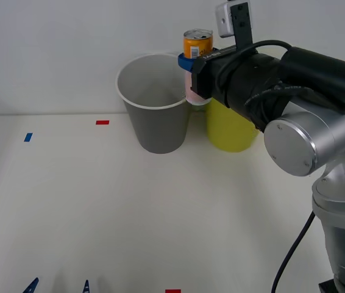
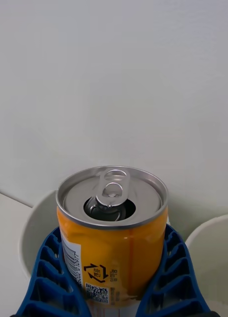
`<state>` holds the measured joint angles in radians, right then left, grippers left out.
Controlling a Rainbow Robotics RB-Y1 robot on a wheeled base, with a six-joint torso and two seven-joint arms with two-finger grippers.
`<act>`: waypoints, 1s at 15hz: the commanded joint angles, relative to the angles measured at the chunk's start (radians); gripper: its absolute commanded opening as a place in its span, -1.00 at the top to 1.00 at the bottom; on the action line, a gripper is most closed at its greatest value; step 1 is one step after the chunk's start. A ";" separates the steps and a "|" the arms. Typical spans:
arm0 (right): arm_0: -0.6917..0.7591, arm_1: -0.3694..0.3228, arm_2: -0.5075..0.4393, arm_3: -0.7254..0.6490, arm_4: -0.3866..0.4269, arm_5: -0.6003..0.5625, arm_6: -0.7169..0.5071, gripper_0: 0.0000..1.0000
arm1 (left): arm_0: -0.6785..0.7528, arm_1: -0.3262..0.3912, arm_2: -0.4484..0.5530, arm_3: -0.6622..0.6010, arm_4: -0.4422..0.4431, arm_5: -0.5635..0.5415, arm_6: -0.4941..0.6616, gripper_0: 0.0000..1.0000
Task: Put cans in the gray bin and PET bottles in the light green bin.
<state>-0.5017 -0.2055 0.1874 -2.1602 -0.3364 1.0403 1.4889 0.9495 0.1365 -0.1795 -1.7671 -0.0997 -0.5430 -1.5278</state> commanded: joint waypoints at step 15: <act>-0.228 0.026 0.069 0.494 -0.035 -0.502 0.017 0.83 | 0.000 0.000 0.000 0.000 0.000 0.000 0.000 -1.00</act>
<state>-0.7152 -0.1755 0.2551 -1.6870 -0.3713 0.5467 1.5050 0.9495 0.1365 -0.1795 -1.7671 -0.0997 -0.5430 -1.5278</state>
